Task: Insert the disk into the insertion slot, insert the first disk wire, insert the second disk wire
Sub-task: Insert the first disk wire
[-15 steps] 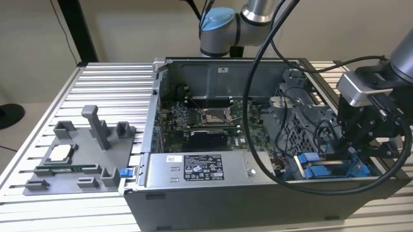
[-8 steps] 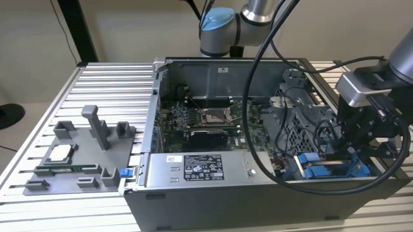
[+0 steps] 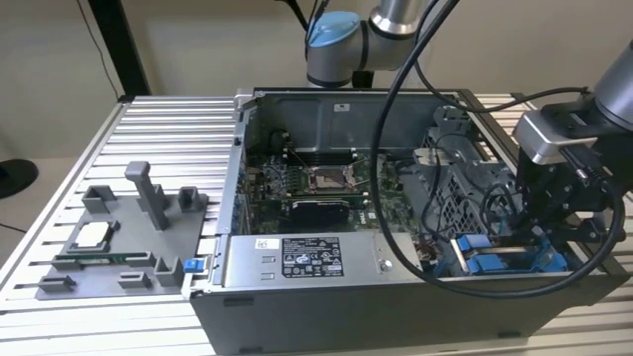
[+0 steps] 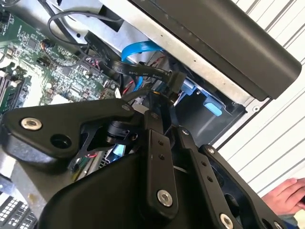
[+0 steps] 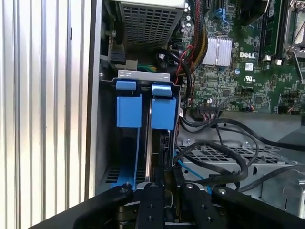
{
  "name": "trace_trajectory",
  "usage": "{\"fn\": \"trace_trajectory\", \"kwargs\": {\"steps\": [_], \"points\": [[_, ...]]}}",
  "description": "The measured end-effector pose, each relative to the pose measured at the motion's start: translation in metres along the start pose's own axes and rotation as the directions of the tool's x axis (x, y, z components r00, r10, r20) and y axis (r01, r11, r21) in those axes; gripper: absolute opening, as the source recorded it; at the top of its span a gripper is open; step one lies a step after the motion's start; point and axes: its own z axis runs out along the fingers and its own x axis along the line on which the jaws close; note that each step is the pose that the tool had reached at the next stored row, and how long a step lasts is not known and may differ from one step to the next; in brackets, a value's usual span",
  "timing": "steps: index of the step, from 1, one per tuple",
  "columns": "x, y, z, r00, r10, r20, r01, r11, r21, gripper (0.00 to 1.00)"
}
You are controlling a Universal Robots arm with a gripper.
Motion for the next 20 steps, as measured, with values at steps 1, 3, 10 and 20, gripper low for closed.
{"fn": "trace_trajectory", "kwargs": {"steps": [1,3,10,20], "points": [[0.0001,-0.0002,0.0015,1.0,0.004,0.0025,-0.004,1.0,0.0006,0.0],[0.0001,-0.0006,0.0015,0.9999,0.015,0.0014,-0.015,0.9999,0.0013,0.0],[0.0003,-0.0008,0.004,0.9982,0.06,-0.0043,-0.06,0.9982,0.006,0.0],[0.0004,0.0,0.006,0.9981,0.061,-0.0042,-0.061,0.9981,0.006,1.0]]}}
